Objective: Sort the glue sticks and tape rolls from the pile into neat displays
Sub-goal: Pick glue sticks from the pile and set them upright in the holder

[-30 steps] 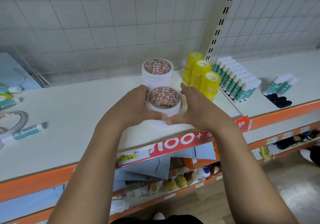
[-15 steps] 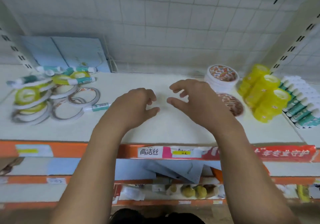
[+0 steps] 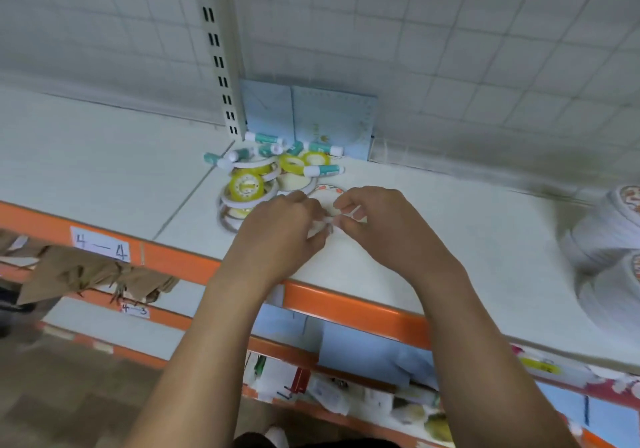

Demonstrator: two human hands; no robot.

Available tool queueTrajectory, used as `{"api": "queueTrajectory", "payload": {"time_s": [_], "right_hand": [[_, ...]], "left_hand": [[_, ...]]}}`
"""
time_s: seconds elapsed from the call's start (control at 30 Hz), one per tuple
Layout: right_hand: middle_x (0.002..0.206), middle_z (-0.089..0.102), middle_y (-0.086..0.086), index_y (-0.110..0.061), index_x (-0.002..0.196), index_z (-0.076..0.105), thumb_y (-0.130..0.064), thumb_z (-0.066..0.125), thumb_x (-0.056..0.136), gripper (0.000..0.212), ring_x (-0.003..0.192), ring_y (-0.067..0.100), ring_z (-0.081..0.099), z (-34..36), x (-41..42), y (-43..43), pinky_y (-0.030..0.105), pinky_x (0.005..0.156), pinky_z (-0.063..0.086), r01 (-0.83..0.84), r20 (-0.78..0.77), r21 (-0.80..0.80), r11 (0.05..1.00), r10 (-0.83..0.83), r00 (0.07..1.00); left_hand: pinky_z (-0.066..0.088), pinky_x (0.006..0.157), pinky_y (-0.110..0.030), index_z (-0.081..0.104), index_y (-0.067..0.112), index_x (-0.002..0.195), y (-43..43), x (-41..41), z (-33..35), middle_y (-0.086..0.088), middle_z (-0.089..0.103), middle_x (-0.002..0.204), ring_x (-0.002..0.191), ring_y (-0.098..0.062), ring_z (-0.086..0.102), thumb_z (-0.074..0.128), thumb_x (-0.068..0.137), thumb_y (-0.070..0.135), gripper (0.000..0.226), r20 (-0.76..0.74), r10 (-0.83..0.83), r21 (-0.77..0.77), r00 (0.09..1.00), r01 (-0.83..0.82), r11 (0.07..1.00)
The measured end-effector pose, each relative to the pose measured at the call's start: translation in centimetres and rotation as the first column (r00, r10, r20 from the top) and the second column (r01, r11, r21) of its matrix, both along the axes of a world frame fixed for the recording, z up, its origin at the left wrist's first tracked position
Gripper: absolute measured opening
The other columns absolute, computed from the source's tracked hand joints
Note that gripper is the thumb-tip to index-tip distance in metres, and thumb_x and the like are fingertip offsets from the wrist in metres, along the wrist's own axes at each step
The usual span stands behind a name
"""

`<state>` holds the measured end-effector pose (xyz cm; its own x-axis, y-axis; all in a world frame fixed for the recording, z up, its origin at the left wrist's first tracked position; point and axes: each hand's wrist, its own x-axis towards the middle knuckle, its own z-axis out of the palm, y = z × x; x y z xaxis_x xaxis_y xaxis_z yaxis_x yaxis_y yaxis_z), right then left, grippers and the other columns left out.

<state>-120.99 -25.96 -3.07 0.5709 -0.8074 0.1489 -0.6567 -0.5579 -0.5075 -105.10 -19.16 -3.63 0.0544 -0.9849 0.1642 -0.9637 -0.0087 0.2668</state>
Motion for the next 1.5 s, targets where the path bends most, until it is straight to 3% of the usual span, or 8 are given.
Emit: {"api": "queueTrajectory", "payload": {"time_s": [0.37, 0.67, 0.93, 1.07, 1.17, 1.27, 1.4, 1.5], "right_hand": [[0.101, 0.072, -0.005, -0.022, 0.103, 0.072, -0.014, 0.059, 0.091, 0.020, 0.090, 0.016, 0.064, -1.2, 5.1, -0.3, 0.037, 0.082, 0.052, 0.099, -0.009, -0.009, 0.995, -0.099, 0.995], [0.101, 0.071, -0.001, -0.020, 0.107, 0.070, -0.010, 0.058, 0.090, 0.023, 0.093, 0.021, 0.064, -1.3, 1.1, -1.1, 0.039, 0.083, 0.052, 0.306, -0.046, -0.013, 0.952, -0.306, 0.951], [0.113, 0.064, -0.002, -0.019, 0.116, 0.066, -0.014, 0.068, 0.081, 0.035, 0.105, 0.019, 0.059, -1.2, 2.4, -1.6, 0.037, 0.090, 0.047, 0.159, -0.198, 0.067, 0.985, -0.144, 0.970], [0.117, 0.055, -0.001, -0.022, 0.119, 0.063, -0.017, 0.068, 0.084, 0.036, 0.097, 0.021, 0.060, -1.3, 2.3, -1.6, 0.038, 0.086, 0.049, 0.124, -0.242, 0.128, 0.984, -0.090, 0.966], [0.116, 0.052, 0.002, -0.019, 0.120, 0.058, -0.015, 0.067, 0.085, 0.036, 0.094, 0.025, 0.060, -1.7, 2.4, -1.5, 0.039, 0.085, 0.049, 0.136, -0.217, 0.135, 0.981, -0.105, 0.971], [0.108, 0.054, 0.004, -0.013, 0.114, 0.053, -0.020, 0.070, 0.083, 0.036, 0.091, 0.023, 0.057, -2.1, 2.1, -1.4, 0.038, 0.081, 0.048, 0.198, -0.207, 0.142, 0.970, -0.167, 0.964], [0.101, 0.060, 0.005, -0.012, 0.100, 0.061, -0.015, 0.068, 0.082, 0.019, 0.090, 0.022, 0.057, -2.1, 0.9, -1.0, 0.037, 0.078, 0.049, 0.231, -0.216, 0.131, 0.964, -0.199, 0.956], [0.099, 0.059, 0.007, -0.011, 0.102, 0.061, -0.013, 0.062, 0.084, 0.019, 0.087, 0.024, 0.057, -1.6, -0.5, -0.3, 0.040, 0.079, 0.049, 0.267, -0.165, 0.053, 0.962, -0.255, 0.953]], "left_hand": [[0.039, 0.070, -0.031, 0.067, 0.021, 0.106, -1.6, 5.9, -0.6, 0.001, 0.060, 0.106, 0.102, -0.022, 0.056, 0.058, 0.090, 0.034, 0.021, -0.023, -0.058, -0.086, 0.998, 0.056, 0.995], [0.046, 0.088, -0.041, 0.065, 0.019, 0.111, -8.2, 3.7, -0.8, -0.001, 0.059, 0.115, 0.109, -0.024, 0.053, 0.059, 0.091, 0.030, 0.023, -0.030, -0.206, -0.092, 0.978, 0.203, 0.975], [0.040, 0.091, -0.039, 0.060, 0.015, 0.121, -12.0, 3.6, -1.9, -0.005, 0.057, 0.124, 0.115, -0.027, 0.049, 0.057, 0.091, 0.028, 0.033, 0.022, -0.219, -0.107, 0.975, 0.220, 0.970], [0.040, 0.078, -0.036, 0.059, 0.008, 0.114, -14.0, 3.5, -2.4, -0.013, 0.063, 0.111, 0.104, -0.032, 0.055, 0.052, 0.092, 0.025, 0.029, 0.087, -0.155, -0.040, 0.984, 0.159, 0.986], [0.042, 0.071, -0.035, 0.061, 0.008, 0.109, -14.4, 3.5, -3.0, -0.013, 0.065, 0.102, 0.096, -0.033, 0.061, 0.053, 0.089, 0.011, 0.021, 0.091, -0.131, -0.011, 0.987, 0.133, 0.991], [0.048, 0.077, -0.039, 0.063, 0.009, 0.112, -14.3, 3.6, -3.3, -0.014, 0.067, 0.105, 0.098, -0.034, 0.062, 0.056, 0.087, 0.002, 0.028, 0.029, -0.092, -0.055, 0.995, 0.093, 0.994], [0.051, 0.077, -0.041, 0.062, 0.010, 0.115, -13.4, 3.0, -2.5, -0.013, 0.066, 0.106, 0.097, -0.033, 0.061, 0.054, 0.086, 0.004, 0.031, -0.065, -0.091, -0.089, 0.994, 0.085, 0.992], [0.051, 0.073, -0.042, 0.059, 0.012, 0.117, -11.9, 1.5, -1.1, -0.007, 0.059, 0.110, 0.095, -0.031, 0.059, 0.053, 0.085, 0.009, 0.032, -0.091, -0.158, -0.145, 0.983, 0.144, 0.979]]}}
